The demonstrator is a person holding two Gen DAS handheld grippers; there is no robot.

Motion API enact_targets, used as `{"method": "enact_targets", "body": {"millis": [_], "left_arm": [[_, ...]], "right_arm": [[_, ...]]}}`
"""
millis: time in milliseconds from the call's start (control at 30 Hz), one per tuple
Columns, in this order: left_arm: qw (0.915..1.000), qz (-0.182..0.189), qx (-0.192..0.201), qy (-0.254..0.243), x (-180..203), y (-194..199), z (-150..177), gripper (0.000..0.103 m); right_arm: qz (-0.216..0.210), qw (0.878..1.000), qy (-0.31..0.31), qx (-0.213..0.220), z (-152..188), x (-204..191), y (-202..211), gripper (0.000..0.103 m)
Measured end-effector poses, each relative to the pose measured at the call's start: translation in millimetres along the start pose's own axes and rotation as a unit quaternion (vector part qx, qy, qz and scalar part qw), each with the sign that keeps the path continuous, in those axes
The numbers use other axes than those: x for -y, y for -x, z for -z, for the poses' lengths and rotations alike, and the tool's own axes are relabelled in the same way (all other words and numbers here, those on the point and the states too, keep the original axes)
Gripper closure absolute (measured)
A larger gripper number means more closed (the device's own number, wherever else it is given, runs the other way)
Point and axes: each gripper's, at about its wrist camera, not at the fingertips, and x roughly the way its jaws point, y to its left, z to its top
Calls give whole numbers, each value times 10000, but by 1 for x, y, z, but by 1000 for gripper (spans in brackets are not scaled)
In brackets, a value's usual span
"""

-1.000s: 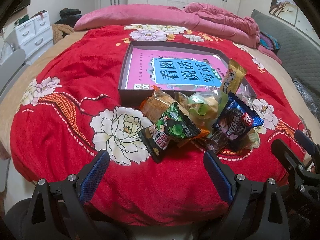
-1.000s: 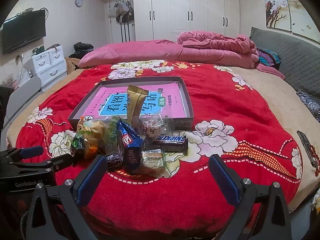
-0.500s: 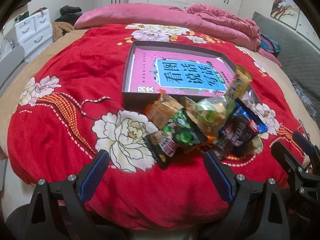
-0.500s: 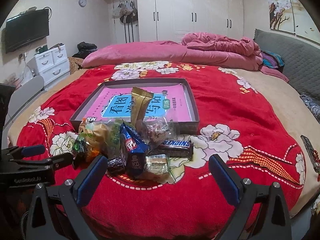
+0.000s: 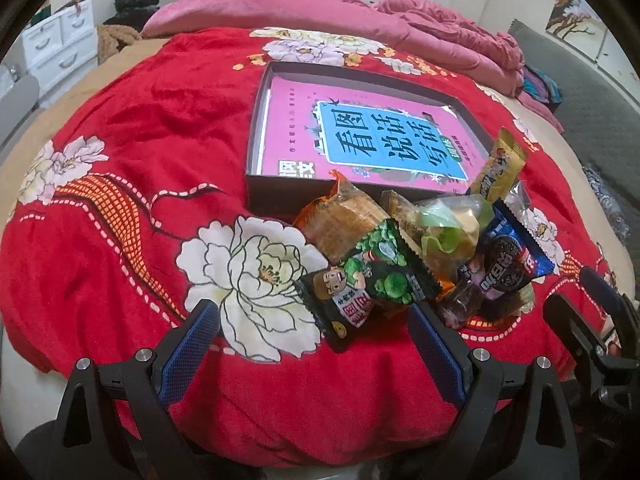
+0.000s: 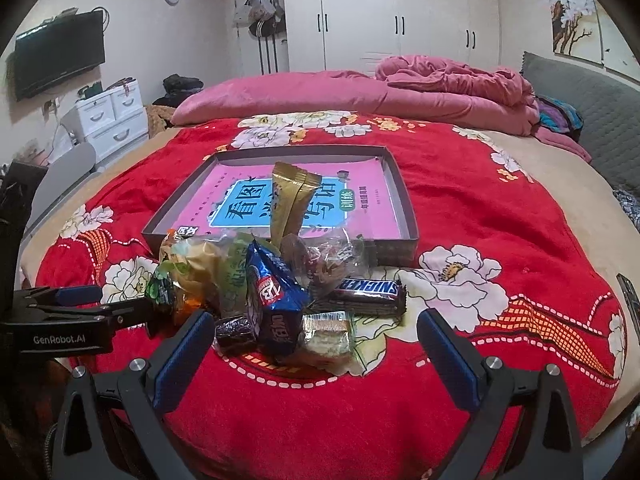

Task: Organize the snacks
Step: 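Grasp the blue snack bag with the right tool while the left tool grasps the green cartoon packet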

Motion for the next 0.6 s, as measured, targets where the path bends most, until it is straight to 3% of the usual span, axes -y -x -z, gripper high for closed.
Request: {"method": "enact_targets", "body": {"millis": [300,600], "left_arm": [[9996,121,60,-242,8,-10,-5,8],[9986,308,48,-420,11,-12,-2,9]], "right_arm": [[-107,9997,-92,-192,-4,3,-15,2],[-490,9976,-45,-489,-7,1,-32,39]]}}
